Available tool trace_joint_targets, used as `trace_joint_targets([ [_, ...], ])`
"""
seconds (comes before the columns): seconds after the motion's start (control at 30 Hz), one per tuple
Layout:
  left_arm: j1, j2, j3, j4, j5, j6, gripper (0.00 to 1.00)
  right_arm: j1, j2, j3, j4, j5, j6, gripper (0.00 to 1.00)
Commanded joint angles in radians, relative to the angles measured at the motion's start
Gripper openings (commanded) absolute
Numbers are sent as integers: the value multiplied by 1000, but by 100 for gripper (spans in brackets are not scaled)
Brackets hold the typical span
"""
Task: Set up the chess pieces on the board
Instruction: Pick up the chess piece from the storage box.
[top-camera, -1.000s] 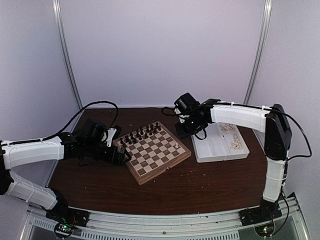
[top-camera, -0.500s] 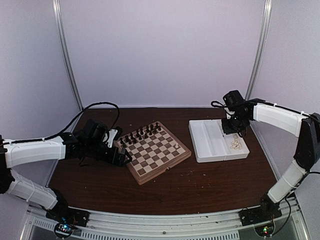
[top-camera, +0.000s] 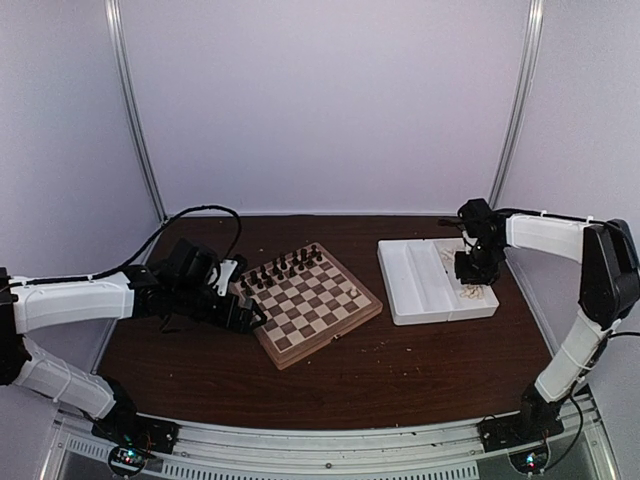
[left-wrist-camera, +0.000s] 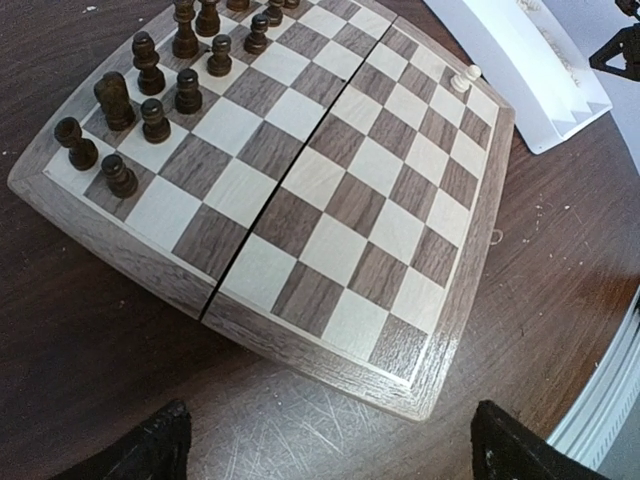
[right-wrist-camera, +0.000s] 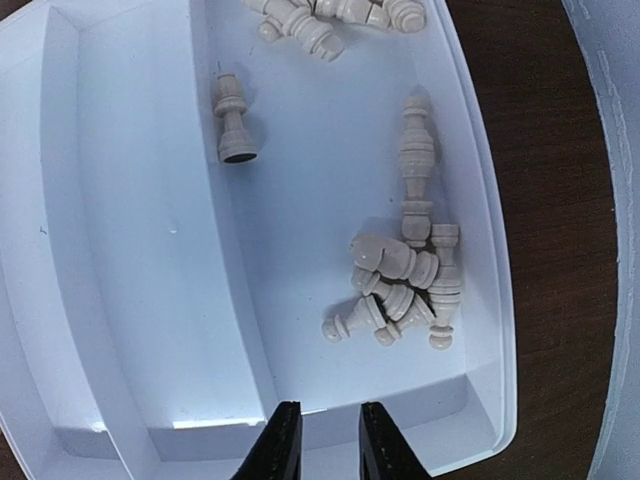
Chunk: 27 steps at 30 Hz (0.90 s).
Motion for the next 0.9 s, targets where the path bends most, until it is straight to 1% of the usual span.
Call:
trace_joint_targets([
  [0.0, 0, 35, 21, 79, 48, -29, 98, -4, 15, -43, 66, -47, 187, 23],
  [0.17, -10, 62, 40, 87, 59, -28, 98, -3, 66, -45, 71, -39, 405, 20],
  [0.3, -14, 54, 35, 88, 57, -26, 98, -4, 95, -36, 67, 15, 515, 20],
  [0.5, -15, 32, 16, 84, 44, -23, 98, -3, 139, -2, 61, 68, 572, 23],
  [0.6, -15, 26, 10, 81, 38, -21, 98, -5, 162, 23, 52, 86, 576, 28],
  [0.67, -14, 22, 4, 81, 37, -20, 98, -7, 175, 32, 56, 85, 578, 30],
  [0.87, -15, 14, 1, 71, 29, -14, 98, -20, 209, 34, 69, 63, 604, 31],
])
